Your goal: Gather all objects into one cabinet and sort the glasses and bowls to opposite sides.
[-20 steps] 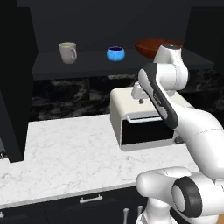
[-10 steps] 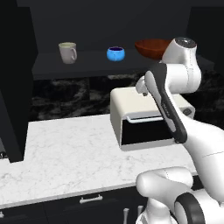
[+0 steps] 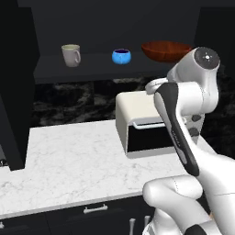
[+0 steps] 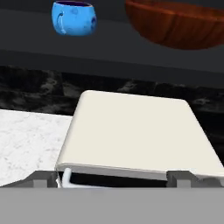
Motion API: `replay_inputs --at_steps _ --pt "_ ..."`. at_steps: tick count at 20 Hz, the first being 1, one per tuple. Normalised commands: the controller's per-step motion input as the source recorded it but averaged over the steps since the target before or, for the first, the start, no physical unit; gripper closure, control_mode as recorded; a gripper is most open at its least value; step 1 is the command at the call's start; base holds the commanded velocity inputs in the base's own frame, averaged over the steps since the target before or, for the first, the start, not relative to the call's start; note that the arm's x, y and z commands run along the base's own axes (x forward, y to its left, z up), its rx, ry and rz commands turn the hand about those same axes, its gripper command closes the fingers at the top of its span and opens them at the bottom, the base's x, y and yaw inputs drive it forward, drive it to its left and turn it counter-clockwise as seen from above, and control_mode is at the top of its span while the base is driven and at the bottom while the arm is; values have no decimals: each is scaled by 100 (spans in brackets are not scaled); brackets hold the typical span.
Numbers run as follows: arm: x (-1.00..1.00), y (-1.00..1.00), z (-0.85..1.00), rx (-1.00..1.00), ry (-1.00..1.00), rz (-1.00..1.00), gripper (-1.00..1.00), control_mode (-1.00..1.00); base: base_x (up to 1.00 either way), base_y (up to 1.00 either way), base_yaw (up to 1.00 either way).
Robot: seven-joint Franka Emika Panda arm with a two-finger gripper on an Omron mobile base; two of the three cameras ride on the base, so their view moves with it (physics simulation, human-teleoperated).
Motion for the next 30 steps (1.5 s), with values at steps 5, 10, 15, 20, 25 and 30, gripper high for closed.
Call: replay_inputs --at_steps 5,10,15,20,25,30 --pt "0 0 54 -5 -28 -7 -100 -100 0 0 0" --pt "-5 0 54 -1 -26 -7 -100 -100 0 0 0" --pt "-28 -6 14 11 -10 -1 -100 -100 0 0 0" --pt "-32 -6 22 23 -5 6 -100 -100 0 0 0" --pt "-21 0 7 6 -1 1 -100 -100 0 0 0" --pt "-32 0 0 0 1 0 -100 -100 0 0 0"
